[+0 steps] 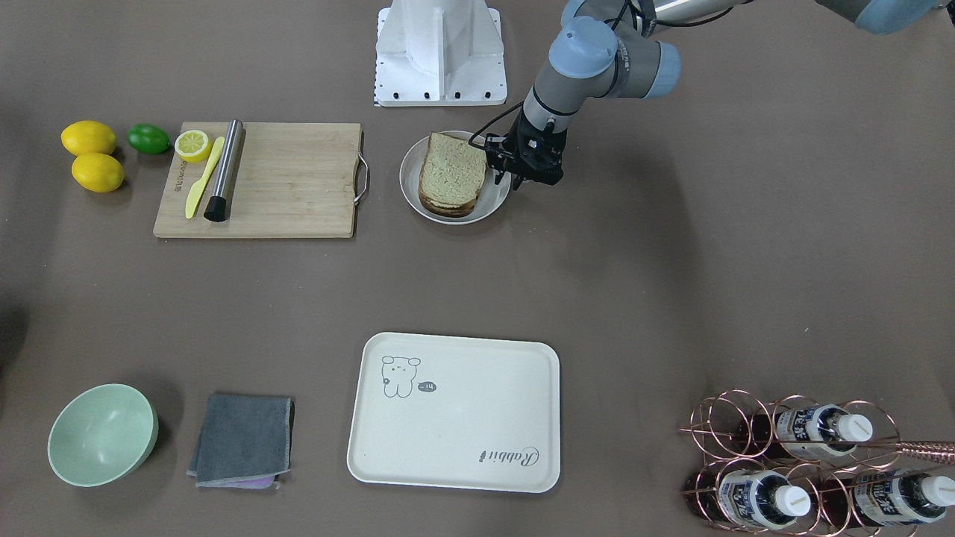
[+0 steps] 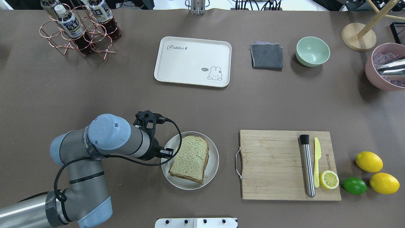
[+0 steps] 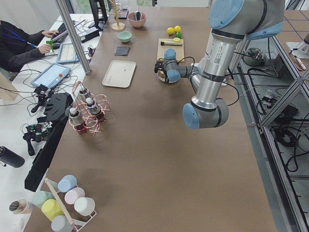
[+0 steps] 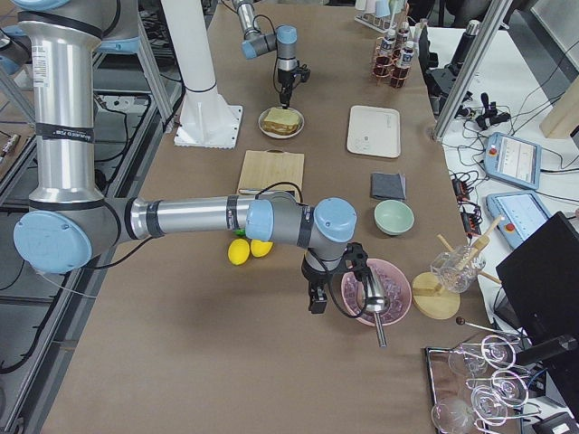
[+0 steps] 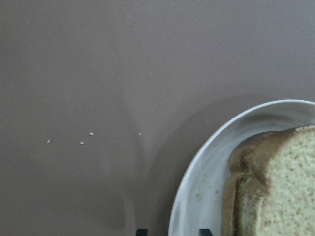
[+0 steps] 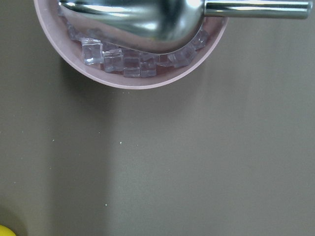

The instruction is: Make sandwich and place on tray

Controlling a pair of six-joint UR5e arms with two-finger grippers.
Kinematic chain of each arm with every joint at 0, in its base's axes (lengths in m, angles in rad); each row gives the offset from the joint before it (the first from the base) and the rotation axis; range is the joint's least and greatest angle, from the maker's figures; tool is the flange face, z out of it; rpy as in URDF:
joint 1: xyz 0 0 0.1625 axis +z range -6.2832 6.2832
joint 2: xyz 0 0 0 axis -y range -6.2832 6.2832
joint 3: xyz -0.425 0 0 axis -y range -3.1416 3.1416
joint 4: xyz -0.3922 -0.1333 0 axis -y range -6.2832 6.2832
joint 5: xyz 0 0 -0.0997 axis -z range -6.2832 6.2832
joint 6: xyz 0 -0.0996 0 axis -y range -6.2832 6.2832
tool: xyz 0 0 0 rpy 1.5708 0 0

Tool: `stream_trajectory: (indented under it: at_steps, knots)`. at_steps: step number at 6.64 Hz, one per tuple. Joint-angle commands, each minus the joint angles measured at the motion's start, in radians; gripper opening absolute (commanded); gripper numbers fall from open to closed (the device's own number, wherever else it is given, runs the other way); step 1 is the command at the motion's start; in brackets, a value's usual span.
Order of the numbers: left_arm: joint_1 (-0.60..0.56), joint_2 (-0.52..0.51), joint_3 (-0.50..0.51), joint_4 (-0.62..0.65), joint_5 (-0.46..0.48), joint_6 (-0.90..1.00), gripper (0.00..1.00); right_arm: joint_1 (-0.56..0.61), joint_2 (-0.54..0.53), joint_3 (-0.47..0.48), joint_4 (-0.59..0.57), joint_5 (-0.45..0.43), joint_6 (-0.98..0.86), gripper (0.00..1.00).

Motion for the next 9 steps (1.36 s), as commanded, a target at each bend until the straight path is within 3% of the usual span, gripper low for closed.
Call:
stream_trajectory:
  at_steps: [1,4,5,6,7,9]
  knots:
    - [0.001,0.000,0.005,0.000,0.000,0.000,0.40,0.000,0.001,0.000,0.000,0.000,0.000,1.00]
    - [0.001,0.000,0.030,-0.041,0.000,0.002,0.24,0.000,0.001,0.000,0.002,0.000,0.000,1.00]
    - [0.001,-0.002,0.051,-0.072,0.000,0.003,0.07,0.000,0.001,-0.002,0.000,0.000,0.000,1.00]
    - [-0.001,-0.002,0.045,-0.072,-0.002,0.018,0.00,0.000,0.001,-0.002,0.000,0.000,0.000,1.00]
    - [-0.010,-0.003,0.042,-0.074,-0.009,0.044,0.00,0.000,0.001,-0.002,0.002,0.000,0.000,1.00]
    - [-0.094,-0.008,0.039,-0.106,-0.131,0.089,0.00,0.000,-0.001,-0.002,0.002,0.000,0.000,1.00]
